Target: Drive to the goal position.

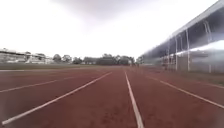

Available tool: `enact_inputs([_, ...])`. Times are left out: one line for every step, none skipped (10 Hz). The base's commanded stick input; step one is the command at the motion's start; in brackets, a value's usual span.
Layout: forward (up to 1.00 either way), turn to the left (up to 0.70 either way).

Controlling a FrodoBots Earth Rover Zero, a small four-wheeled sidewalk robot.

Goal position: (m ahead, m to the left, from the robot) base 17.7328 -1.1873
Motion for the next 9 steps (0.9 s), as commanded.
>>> enact_inputs([0.45,0.0])
enact_inputs([0.45,0.0])
enact_inputs([0.45,0.0])
enact_inputs([0.45,0.0])
enact_inputs([0.45,0.0])
enact_inputs([0.45,0.0])
enact_inputs([0.45,0.0])
enact_inputs([0.45,0.0])
enact_inputs([0.45,0.0])
